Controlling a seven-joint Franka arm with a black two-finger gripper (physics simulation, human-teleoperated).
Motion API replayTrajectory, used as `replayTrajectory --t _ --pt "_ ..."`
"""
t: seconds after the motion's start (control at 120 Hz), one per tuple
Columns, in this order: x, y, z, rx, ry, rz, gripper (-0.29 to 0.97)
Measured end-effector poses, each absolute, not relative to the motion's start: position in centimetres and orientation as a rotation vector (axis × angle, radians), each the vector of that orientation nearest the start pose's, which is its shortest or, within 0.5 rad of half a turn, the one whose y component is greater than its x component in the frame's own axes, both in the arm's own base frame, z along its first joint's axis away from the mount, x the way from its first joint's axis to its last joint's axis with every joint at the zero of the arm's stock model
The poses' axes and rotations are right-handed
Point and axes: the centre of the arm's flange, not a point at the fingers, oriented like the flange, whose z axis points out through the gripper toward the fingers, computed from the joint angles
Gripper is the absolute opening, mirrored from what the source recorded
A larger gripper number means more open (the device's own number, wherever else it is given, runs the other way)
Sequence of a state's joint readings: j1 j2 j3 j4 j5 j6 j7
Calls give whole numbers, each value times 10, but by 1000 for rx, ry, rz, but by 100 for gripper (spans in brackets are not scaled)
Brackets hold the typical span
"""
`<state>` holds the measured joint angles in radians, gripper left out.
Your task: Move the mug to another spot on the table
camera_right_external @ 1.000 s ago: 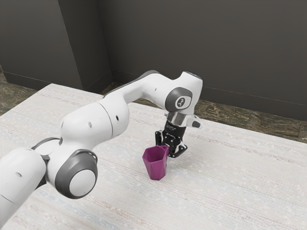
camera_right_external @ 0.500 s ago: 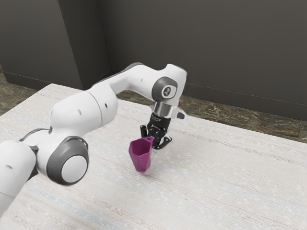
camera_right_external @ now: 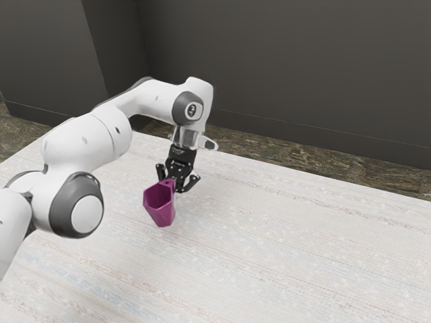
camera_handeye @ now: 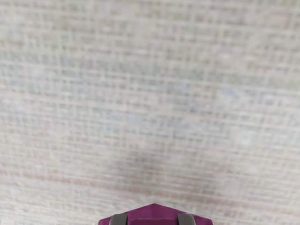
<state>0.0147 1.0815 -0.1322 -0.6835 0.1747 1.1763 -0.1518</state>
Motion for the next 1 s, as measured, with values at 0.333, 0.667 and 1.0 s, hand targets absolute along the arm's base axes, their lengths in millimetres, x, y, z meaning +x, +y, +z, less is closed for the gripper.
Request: replayTrajectory --t 0.333,0.667,1.0 --pt "719 -21 255 -2893 -118 935 0" --pt "720 -21 241 -2928 -118 945 19" --pt "728 -26 275 -2978 -110 826 47"
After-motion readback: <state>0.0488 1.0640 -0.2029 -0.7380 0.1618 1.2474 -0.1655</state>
